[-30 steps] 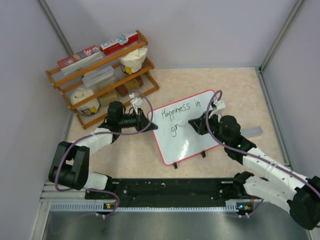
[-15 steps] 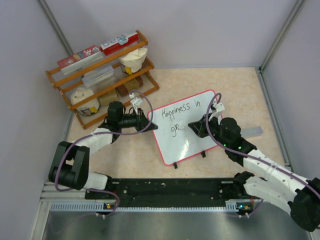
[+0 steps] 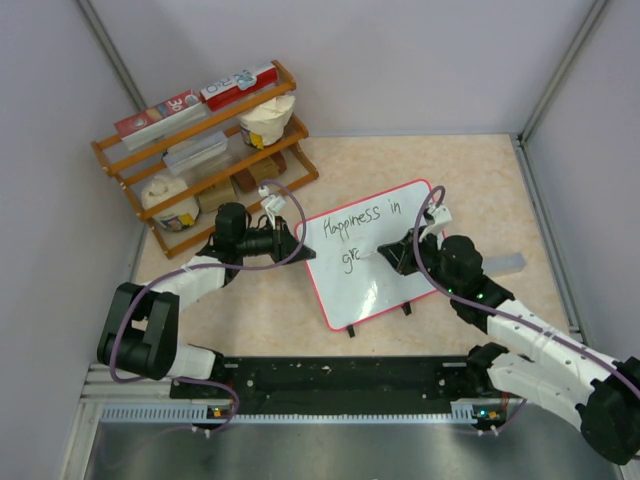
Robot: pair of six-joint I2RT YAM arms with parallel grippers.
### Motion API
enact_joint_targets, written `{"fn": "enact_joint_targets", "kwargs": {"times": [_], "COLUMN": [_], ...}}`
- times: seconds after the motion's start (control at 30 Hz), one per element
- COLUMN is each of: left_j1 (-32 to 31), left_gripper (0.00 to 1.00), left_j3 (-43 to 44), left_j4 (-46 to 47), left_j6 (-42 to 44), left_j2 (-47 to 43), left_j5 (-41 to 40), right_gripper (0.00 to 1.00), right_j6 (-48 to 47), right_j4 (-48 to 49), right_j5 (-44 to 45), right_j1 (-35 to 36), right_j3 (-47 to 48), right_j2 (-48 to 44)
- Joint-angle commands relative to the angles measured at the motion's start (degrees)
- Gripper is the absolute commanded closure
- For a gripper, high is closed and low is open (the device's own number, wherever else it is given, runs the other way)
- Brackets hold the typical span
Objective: Write a sentence on the whiteboard
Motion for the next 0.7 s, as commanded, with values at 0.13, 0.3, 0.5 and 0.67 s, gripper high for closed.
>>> {"fn": "enact_joint_targets", "kwargs": {"times": [0.13, 0.3, 0.5, 0.67], "left_j1": [-1.52, -1.52, -1.52, -1.52], "left_gripper": [1.00, 1.00, 1.00, 1.00], "left_j3": [-1.18, -1.27, -1.27, -1.18], "left_j4": [-2.44, -2.44, -2.53, -2.53], "left_j6": [8.79, 8.88, 8.88, 8.88], "left_j2": [0.70, 0.44, 0.43, 0.44], "left_j5": [-2.70, -2.79, -2.79, -2.61], "right_gripper": [1.00, 1.00, 1.00, 1.00], "right_j6": [-0.66, -0.05, 0.48, 0.66], "right_j4": [1.08, 2.04, 2.57, 2.84], "right_j5": [4.05, 4.05, 4.05, 4.05], "right_j1": [-1.43, -1.52, -1.61, -1.52], "right_j3": [2.50, 3.12, 3.39, 3.12], "right_j2": [0.98, 1.51, 1.86, 1.86]}}
